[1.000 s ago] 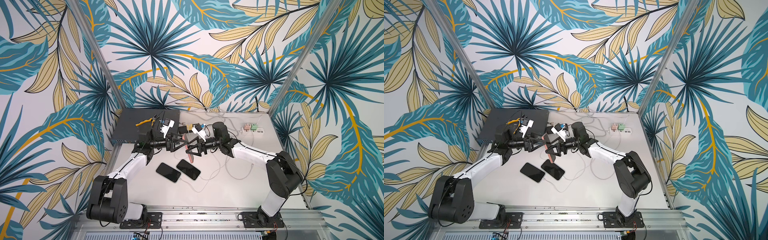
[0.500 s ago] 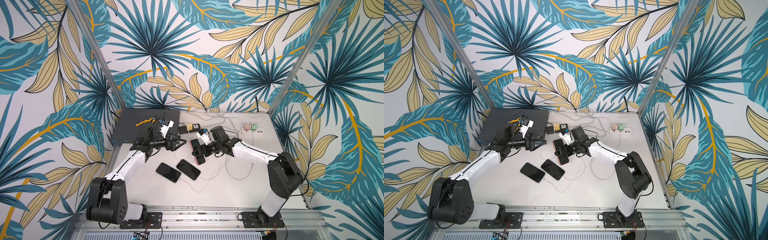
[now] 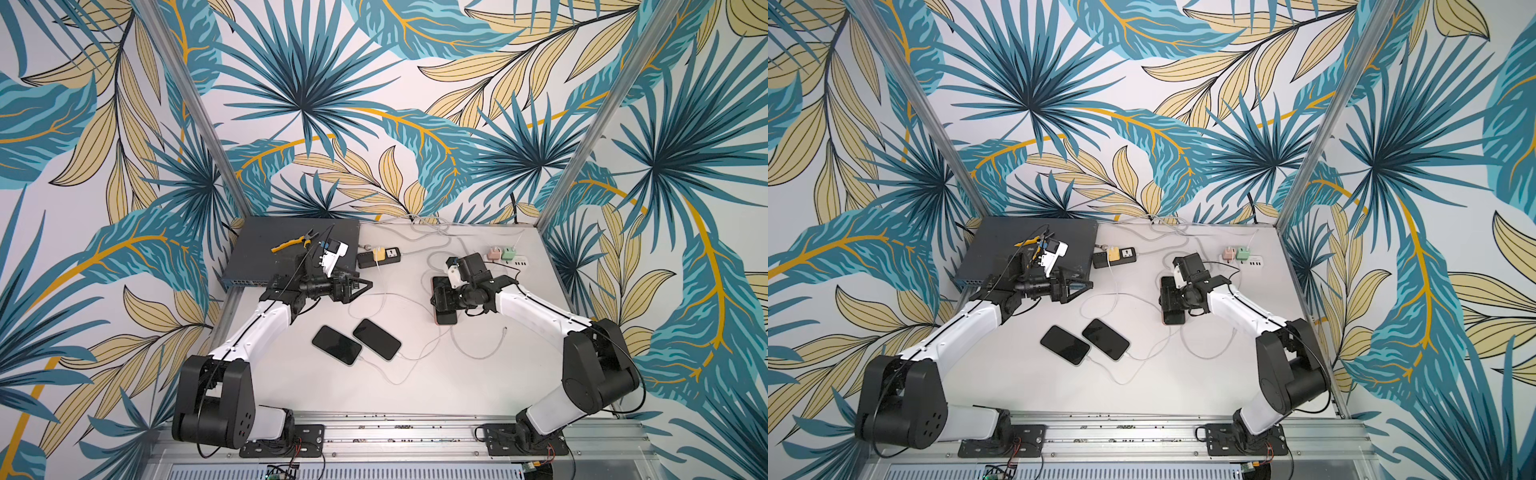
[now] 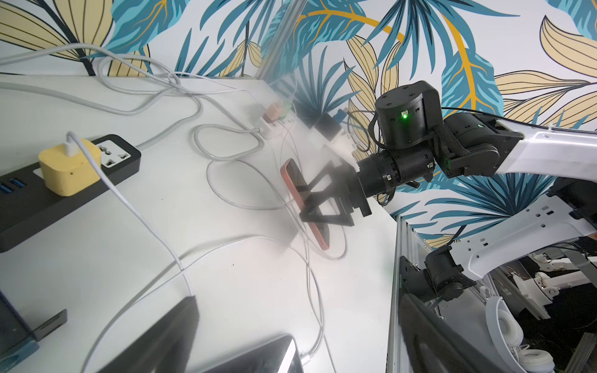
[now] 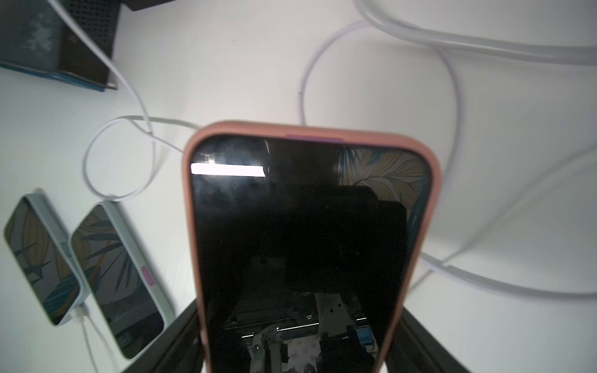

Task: Unplug the charging cable from the phone
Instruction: Place the phone at the center of the board.

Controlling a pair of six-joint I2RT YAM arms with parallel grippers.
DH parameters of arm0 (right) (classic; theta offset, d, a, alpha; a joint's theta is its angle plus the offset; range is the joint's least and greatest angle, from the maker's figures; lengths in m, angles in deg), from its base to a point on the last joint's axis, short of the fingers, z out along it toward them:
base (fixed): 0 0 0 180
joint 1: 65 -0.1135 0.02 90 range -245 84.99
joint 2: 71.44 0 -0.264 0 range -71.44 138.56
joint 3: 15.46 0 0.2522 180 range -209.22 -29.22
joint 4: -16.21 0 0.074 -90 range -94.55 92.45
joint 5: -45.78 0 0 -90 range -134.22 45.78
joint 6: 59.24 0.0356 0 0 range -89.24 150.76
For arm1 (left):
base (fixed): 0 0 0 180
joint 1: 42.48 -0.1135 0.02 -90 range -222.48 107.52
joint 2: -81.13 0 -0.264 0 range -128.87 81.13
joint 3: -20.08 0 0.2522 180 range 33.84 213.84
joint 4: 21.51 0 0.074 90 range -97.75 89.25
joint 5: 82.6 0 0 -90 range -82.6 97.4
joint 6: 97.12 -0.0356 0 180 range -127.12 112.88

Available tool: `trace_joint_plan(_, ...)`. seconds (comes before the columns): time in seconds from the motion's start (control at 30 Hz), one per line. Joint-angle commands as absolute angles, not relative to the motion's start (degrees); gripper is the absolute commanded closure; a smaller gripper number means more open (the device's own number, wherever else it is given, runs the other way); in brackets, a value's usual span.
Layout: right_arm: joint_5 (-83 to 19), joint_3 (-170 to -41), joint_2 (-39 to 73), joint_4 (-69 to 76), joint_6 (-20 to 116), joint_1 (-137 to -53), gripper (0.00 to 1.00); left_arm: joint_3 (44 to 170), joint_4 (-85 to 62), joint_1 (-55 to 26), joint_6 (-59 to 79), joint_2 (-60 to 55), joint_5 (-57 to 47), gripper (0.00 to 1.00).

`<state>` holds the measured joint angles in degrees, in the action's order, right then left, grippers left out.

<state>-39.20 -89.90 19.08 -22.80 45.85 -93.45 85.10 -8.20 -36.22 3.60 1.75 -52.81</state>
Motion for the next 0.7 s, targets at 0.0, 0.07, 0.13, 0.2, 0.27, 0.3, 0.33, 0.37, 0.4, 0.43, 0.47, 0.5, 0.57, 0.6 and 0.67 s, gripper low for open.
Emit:
trace_joint_plan(0.0, -45.8, -87.0, 16.7, -27.0, 46.5, -92.0, 0.37, 86.5, -7.3, -36.7, 2.5, 3.1, -52.4, 0.00)
trace_joint_plan(0.07, -47.3, -85.7, 15.7, -27.6, 46.6, -91.0, 0.37, 86.6, -7.3, -36.6, 2.5, 2.9, -52.4, 0.00)
trace_joint_plan(0.13, -48.2, -84.6, 14.9, -28.1, 47.1, -90.4, 0.36, 86.6, -7.5, -36.6, 2.6, 2.7, -52.4, 0.00)
trace_joint_plan(0.2, -48.6, -83.7, 14.5, -28.7, 47.5, -90.2, 0.36, 86.5, -7.5, -36.7, 2.7, 2.6, -52.4, 0.00)
trace_joint_plan(0.27, -48.2, -82.6, 14.6, -29.5, 48.3, -90.2, 0.36, 86.5, -7.5, -36.7, 2.6, 2.6, -52.5, 0.00)
trace_joint_plan(0.3, -47.9, -82.1, 14.7, -29.9, 48.5, -90.2, 0.34, 86.5, -7.5, -36.7, 2.6, 2.7, -52.5, 0.00)
trace_joint_plan(0.33, -47.5, -81.7, 14.8, -30.2, 48.7, -90.3, 0.33, 86.5, -7.5, -36.6, 2.5, 2.6, -52.5, 0.00)
trace_joint_plan(0.37, -47.5, -81.3, 15.0, -30.5, 48.9, -90.3, 0.33, 86.5, -7.6, -36.6, 2.6, 2.5, -52.5, 0.00)
trace_joint_plan(0.4, -47.6, -80.9, 15.2, -30.9, 49.2, -90.3, 0.32, 86.5, -7.6, -36.7, 2.7, 2.4, -52.5, 0.00)
trace_joint_plan(0.43, -47.8, -80.5, 15.2, -31.2, 49.4, -90.3, 0.32, 86.5, -7.7, -36.7, 2.9, 2.4, -52.5, 0.00)
trace_joint_plan(0.47, -47.8, -80.1, 15.1, -31.4, 49.7, -90.3, 0.32, 86.5, -7.7, -36.6, 2.9, 2.4, -52.5, 0.00)
trace_joint_plan(0.5, -47.9, -79.7, 14.8, -31.4, 50.0, -90.3, 0.32, 86.5, -7.7, -36.6, 2.8, 2.4, -52.5, 0.00)
trace_joint_plan(0.57, -48.6, -78.9, 14.4, -31.5, 50.6, -90.3, 0.31, 86.4, -7.7, -36.6, 2.7, 2.4, -52.5, 0.00)
trace_joint_plan(0.6, -48.8, -78.5, 14.3, -31.5, 50.9, -90.3, 0.31, 86.4, -7.8, -36.6, 2.7, 2.3, -52.6, 0.00)
trace_joint_plan(0.67, -48.3, -77.7, 14.4, -30.6, 51.0, -90.3, 0.30, 86.4, -7.9, -36.7, 2.8, 2.3, -52.5, 0.00)
